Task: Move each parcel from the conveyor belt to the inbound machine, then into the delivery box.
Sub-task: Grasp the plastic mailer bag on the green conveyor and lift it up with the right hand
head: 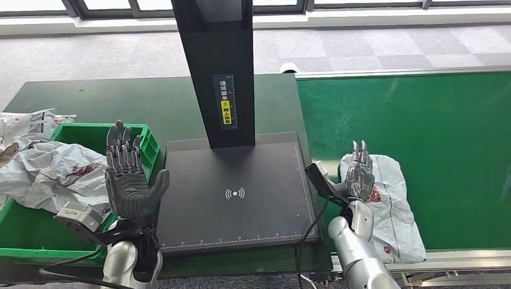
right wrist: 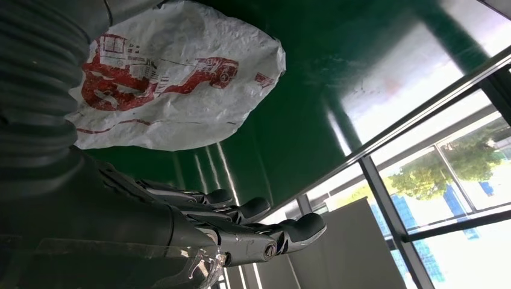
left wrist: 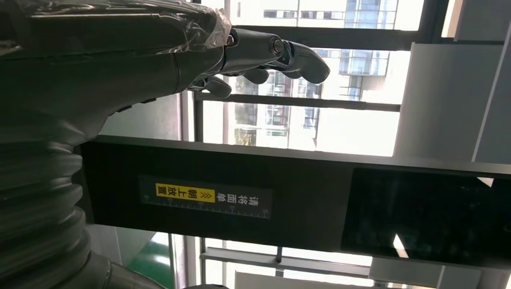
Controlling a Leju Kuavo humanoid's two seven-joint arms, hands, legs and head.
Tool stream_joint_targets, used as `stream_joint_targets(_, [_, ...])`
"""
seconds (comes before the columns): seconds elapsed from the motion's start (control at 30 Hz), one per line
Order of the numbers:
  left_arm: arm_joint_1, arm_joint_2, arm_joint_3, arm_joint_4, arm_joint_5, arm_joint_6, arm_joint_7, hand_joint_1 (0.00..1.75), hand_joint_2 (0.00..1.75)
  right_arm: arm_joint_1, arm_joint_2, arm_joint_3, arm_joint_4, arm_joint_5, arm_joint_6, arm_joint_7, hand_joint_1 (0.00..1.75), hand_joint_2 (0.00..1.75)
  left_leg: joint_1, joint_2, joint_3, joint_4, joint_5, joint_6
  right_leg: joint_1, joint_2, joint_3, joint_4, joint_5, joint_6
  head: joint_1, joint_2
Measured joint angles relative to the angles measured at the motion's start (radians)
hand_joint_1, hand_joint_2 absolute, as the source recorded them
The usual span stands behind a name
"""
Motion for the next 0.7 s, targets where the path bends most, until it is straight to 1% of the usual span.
stream_joint_targets(0.07, [0.000,0.000,0.000,0.000,0.000,0.000,0.000,0.00,1.75,-0.002,-0.001,0.000,0.006,-0.001,0.002,0.005,0.00,1.75,0.000,0.000,0.000,0.000,0.000,0.000,0.000,0.000,0.000,0.000,0.000,0.000,0.000,0.000])
stream_joint_targets(0.33, [0.000,0.000,0.000,0.010,0.001,-0.001,0.000,0.00,1.75,-0.004,-0.013,0.000,0.034,0.015,0.019,0.071,0.00,1.75,0.000,0.000,0.000,0.000,0.000,0.000,0.000,0.000,0.000,0.000,0.000,0.000,0.000,0.000])
stream_joint_targets(0.57, [0.001,0.000,0.000,0.021,0.000,-0.001,0.000,0.00,1.75,-0.003,-0.028,0.000,0.057,0.060,0.044,0.188,0.00,1.75,0.000,0.000,0.000,0.000,0.000,0.000,0.000,0.000,0.000,0.000,0.000,0.000,0.000,0.000])
stream_joint_targets(0.7, [0.001,0.000,0.000,0.030,-0.005,0.007,0.002,0.00,1.75,0.005,-0.037,0.000,0.066,0.122,0.052,0.308,0.00,1.75,0.000,0.000,0.000,0.000,0.000,0.000,0.000,0.000,-0.001,0.000,0.000,0.000,0.000,0.000])
